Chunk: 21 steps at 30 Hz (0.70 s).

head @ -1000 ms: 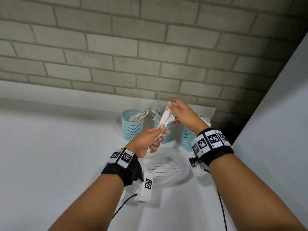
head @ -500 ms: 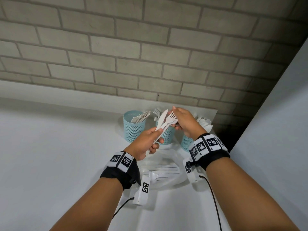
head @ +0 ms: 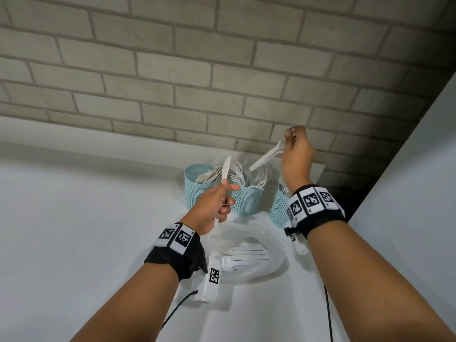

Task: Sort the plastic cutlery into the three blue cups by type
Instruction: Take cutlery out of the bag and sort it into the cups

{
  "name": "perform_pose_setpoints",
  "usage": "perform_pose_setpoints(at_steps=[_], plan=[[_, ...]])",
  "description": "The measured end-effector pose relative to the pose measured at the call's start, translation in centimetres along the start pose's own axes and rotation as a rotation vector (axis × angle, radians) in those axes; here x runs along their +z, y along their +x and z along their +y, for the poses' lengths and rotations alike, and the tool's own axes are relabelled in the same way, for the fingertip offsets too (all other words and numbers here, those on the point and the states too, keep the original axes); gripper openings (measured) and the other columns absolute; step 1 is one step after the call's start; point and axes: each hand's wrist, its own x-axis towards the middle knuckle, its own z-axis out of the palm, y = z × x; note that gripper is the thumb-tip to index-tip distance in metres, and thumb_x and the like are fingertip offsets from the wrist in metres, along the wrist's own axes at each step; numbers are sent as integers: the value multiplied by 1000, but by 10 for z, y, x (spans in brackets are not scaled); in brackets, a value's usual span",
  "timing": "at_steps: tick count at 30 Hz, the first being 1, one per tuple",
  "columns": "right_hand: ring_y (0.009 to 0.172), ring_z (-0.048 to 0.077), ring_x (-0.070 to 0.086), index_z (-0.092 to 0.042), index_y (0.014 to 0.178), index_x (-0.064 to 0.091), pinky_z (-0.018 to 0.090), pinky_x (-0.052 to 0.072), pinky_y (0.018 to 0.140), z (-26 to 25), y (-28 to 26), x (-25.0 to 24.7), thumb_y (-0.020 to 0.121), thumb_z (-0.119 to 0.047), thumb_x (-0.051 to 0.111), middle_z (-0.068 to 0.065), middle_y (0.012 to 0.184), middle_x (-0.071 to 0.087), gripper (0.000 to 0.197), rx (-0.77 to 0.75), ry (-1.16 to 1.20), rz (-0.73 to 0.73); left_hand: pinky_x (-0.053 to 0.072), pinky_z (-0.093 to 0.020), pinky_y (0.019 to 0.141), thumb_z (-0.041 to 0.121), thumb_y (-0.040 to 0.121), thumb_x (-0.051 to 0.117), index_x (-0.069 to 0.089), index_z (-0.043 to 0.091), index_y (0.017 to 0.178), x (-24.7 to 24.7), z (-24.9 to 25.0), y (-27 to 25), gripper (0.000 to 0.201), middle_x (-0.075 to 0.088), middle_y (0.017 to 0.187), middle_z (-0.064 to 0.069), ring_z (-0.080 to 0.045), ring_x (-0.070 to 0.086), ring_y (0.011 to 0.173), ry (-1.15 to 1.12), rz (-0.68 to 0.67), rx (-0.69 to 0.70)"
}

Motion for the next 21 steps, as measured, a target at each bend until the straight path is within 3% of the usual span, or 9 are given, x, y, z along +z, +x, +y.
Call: perform_pose_setpoints(at_steps=[4, 8, 13, 16, 18, 21], plan=[[68, 22, 52, -3, 101, 58, 25, 33, 60, 11, -14, 22, 99, -17, 42, 9, 78, 58, 21, -112, -142, -174, 21, -12, 37, 44, 100, 27, 61, 17, 101, -1, -2, 2, 43, 40, 64, 2, -2, 28, 40, -74, 13, -19], [92, 34, 58, -1, 105, 61, 34, 42, 77, 26, -28, 41, 99, -15, 40, 20, 103, 62, 26, -174, -281, -372, 21, -12, 37, 45, 100, 25, 61, 16, 98, -3, -3, 1, 46, 40, 63, 2, -2, 28, 40, -72, 19, -25], [131, 26, 32, -18, 119, 57, 41, 27, 100, 30, -40, 47, 101, -25, 31, 1, 131, 54, 32, -234, -547, -626, 20, -13, 39, 42, 101, 26, 62, 16, 98, -7, -3, -1, 44, 40, 63, 3, -2, 27, 42, -57, 14, -44], [139, 25, 20, -23, 122, 54, 45, 21, 105, 27, -41, 45, 100, -27, 29, -2, 138, 47, 33, -231, -633, -765, 20, -14, 39, 38, 101, 30, 63, 16, 99, -9, -3, -2, 40, 40, 64, 3, -3, 27, 43, -31, -1, -52], [141, 26, 16, -26, 129, 49, 47, 18, 107, 19, -39, 44, 100, -30, 28, -2, 145, 40, 36, -237, -646, -778, 20, -13, 39, 36, 102, 30, 63, 16, 100, -9, -3, -2, 39, 39, 64, 3, -3, 27, 43, -10, -5, -41], [136, 23, 26, -23, 133, 50, 40, 20, 107, -3, -39, 41, 99, -31, 36, 4, 141, 46, 37, -175, -310, -576, 20, -13, 39, 36, 102, 29, 63, 17, 100, -8, -3, -3, 39, 38, 64, 3, -3, 27, 44, 12, 1, -9]])
